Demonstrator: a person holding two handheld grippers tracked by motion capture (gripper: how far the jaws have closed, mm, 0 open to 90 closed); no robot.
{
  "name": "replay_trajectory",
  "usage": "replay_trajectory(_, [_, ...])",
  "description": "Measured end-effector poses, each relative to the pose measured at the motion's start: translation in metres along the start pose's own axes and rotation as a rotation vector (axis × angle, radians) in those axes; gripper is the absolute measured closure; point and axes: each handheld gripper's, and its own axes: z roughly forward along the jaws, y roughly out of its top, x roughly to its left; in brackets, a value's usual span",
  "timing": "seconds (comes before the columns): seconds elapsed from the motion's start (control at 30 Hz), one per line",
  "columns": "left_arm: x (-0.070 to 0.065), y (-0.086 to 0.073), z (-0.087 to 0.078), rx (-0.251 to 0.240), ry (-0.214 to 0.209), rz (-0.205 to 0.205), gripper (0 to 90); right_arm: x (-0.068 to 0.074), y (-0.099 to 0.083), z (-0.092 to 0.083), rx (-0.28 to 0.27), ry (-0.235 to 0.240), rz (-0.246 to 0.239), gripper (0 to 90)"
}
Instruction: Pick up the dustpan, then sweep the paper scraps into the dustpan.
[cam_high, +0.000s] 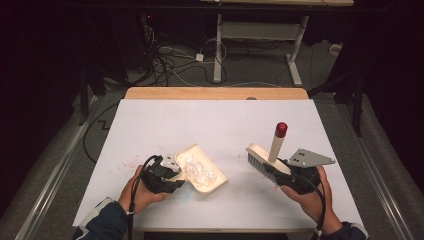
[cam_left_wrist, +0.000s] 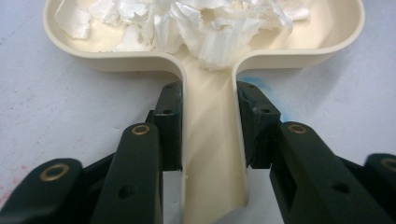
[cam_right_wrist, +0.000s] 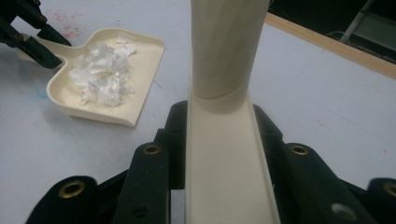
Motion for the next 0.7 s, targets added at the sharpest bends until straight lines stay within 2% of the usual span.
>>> replay_trajectory(0.43, [0.006,-0.004,-0.005,-0.015,0.021,-0.021,63.8,-0.006,-0.008,-0.018,0.020,0.014,0.008,67.2])
replay_trajectory(0.7, [0.011,-0.006,-0.008,-0.019,0.032,-0.038,63.8,-0.007,-0.011,-0.026,0.021,0.042,0.015,67.2])
